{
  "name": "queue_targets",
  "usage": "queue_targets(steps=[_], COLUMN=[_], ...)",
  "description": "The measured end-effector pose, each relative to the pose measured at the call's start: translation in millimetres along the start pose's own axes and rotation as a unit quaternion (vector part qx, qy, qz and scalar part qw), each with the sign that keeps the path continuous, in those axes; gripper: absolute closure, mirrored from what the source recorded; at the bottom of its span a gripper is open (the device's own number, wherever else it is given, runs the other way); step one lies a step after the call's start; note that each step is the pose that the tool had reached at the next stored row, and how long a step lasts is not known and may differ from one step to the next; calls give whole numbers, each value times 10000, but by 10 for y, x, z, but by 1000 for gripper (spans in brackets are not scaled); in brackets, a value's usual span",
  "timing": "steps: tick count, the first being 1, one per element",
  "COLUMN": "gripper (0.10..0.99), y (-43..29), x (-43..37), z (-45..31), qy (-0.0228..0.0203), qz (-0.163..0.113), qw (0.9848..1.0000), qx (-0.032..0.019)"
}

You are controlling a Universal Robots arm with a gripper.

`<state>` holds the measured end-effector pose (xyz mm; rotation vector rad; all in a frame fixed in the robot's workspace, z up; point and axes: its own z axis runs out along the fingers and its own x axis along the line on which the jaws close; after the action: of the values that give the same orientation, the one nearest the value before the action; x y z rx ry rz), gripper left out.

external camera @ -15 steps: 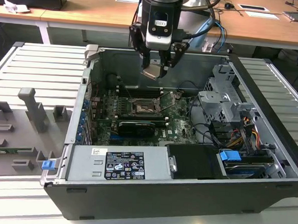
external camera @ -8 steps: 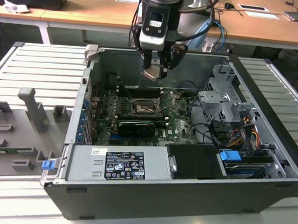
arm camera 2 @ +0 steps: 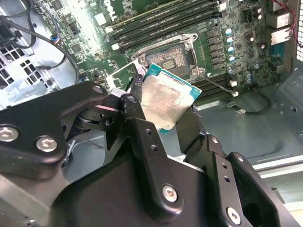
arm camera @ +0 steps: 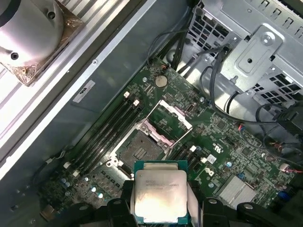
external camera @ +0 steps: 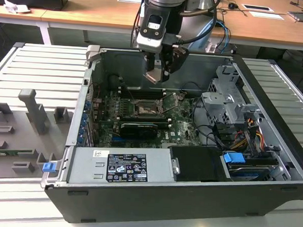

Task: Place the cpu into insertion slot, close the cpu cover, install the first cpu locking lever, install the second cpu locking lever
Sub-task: 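Place the cpu into insertion slot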

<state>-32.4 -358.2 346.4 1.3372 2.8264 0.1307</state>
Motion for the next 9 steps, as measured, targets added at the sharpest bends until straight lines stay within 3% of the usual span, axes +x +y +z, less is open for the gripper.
queue_targets(steps=[6, 9], gripper=[557, 557], y=[-1, 1], x=[-1, -3], z=[22, 41], qy=[-20, -41], qz=[336, 662], qw=[9994, 9978], qx=[-1, -1])
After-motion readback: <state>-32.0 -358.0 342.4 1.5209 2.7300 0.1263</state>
